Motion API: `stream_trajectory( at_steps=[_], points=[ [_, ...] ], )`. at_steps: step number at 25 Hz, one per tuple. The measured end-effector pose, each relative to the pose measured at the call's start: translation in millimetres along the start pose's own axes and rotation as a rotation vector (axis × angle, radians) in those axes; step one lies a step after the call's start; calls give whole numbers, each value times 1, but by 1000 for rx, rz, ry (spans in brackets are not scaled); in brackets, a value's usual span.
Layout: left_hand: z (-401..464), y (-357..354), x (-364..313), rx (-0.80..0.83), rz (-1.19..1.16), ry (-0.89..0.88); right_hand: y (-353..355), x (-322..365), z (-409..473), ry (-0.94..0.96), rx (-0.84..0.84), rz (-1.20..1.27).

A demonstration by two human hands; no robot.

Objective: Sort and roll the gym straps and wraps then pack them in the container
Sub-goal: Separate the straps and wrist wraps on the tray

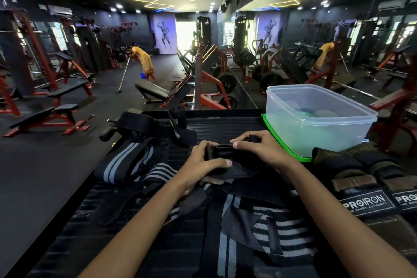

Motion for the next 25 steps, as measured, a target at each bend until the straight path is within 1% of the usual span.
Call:
stream_trajectory(
  at_steps=[1,3,5,7,9,10,12,14,15,17,18,19,20,23,25],
  points=[
    [-1,-4,1,92,19,19,0,-4,0,-21,5,-1],
    [-8,-10,-2,172,98,-4,0,-8,0,-52,3,-4],
    [-9,-7,-3,147,138,-41,0,-8,-2,-82,-7,25],
    [-4,3,-3,74,177,-76,2,-9,-5,-143,-36,156],
    [1,13,-3,-4,267,-108,9,-14,-7,-232,-75,320],
    [2,16,0,-19,277,-102,15,-17,-8,-270,-97,358],
    [5,16,4,-3,212,-81,29,-22,-9,-300,-165,348],
    [5,14,4,3,196,-76,37,-20,-10,-263,-180,284],
    [5,12,3,8,190,-73,40,-18,-8,-220,-147,233],
    [4,10,2,18,187,-62,42,-7,-4,-125,-23,73],
    [3,9,2,29,193,-56,41,-3,-4,-97,36,26],
    [2,8,1,42,203,-55,40,0,-4,-92,75,31],
    [1,6,1,53,209,-55,38,0,-6,-104,90,101],
    [1,7,3,62,165,-37,28,3,-13,-133,131,495],
    [0,10,5,53,65,-18,15,13,-17,-94,279,653]
  ],
)
Point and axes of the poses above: each hand's wrist, its own z-axis towards the middle knuckle, its own y-axis out of the back of the hand, x = y × z, the point moved 10 cm from there along z, towards the middle knuckle, and after that the axes turned 11 degrees about y, right-handed, at the moved point
